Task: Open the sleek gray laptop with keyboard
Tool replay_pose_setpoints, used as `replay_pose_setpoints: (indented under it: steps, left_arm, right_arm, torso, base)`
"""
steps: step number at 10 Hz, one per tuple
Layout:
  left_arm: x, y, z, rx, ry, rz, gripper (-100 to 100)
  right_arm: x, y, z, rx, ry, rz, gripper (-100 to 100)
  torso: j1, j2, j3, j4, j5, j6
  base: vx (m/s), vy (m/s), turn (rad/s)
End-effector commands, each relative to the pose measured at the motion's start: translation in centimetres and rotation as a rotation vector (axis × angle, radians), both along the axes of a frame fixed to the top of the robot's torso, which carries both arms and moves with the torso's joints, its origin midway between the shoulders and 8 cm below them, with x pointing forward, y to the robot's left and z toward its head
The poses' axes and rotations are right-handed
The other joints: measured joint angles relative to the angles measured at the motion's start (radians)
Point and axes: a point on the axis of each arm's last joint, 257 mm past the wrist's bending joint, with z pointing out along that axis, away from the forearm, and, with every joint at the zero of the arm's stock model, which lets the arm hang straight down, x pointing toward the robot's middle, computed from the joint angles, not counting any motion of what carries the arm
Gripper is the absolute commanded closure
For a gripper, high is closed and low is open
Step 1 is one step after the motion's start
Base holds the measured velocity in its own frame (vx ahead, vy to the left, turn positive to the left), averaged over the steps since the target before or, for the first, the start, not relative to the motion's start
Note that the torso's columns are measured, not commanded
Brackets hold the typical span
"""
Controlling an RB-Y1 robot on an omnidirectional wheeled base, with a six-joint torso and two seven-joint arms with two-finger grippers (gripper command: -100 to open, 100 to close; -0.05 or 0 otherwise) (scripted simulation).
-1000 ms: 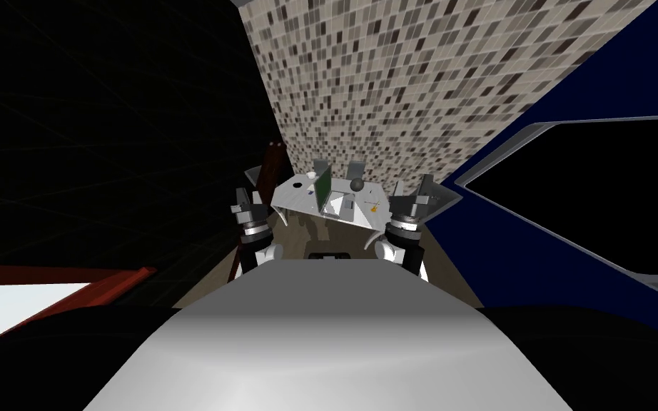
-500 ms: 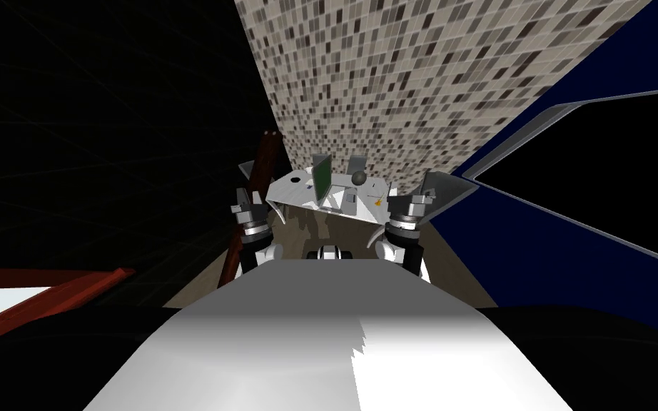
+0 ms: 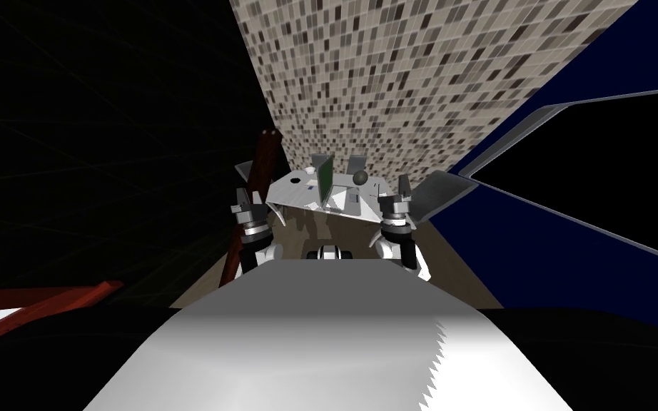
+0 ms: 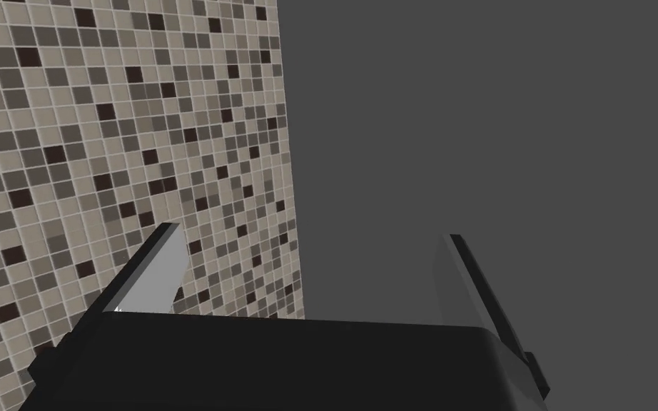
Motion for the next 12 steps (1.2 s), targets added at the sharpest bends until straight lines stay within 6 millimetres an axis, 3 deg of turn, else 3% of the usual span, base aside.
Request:
replay_pose_setpoints:
  steps: [1, 8, 12]
  left_arm:
    - [0.0, 0.0, 0.0, 0.0, 0.0, 0.0, 0]
    - [0.0, 0.0, 0.0, 0.0, 0.0, 0.0, 0]
    - [0.0, 0.0, 0.0, 0.0, 0.0, 0.0, 0]
  right_arm:
    - [1.6, 1.7, -1.0, -0.117, 0.042, 0.009, -100]
    - [5.0, 4.8, -4.2, -0.411, 0.109, 0.006, -100]
    - [6.4, 5.6, -5.7, -0.552, 0.13, -0.006, -100]
  torso:
    - [0.0, 0.001, 0.0, 0.0, 0.0, 0.0]
    - [-0.003, 0.0, 0.0, 0.0, -0.001, 0.0]
    - [-0.002, 0.0, 0.0, 0.0, -0.001, 0.0]
  base:
    - [0.043, 0.191, -0.115]
    - [0.025, 0.144, -0.09]
    - [0.025, 0.144, -0.081]
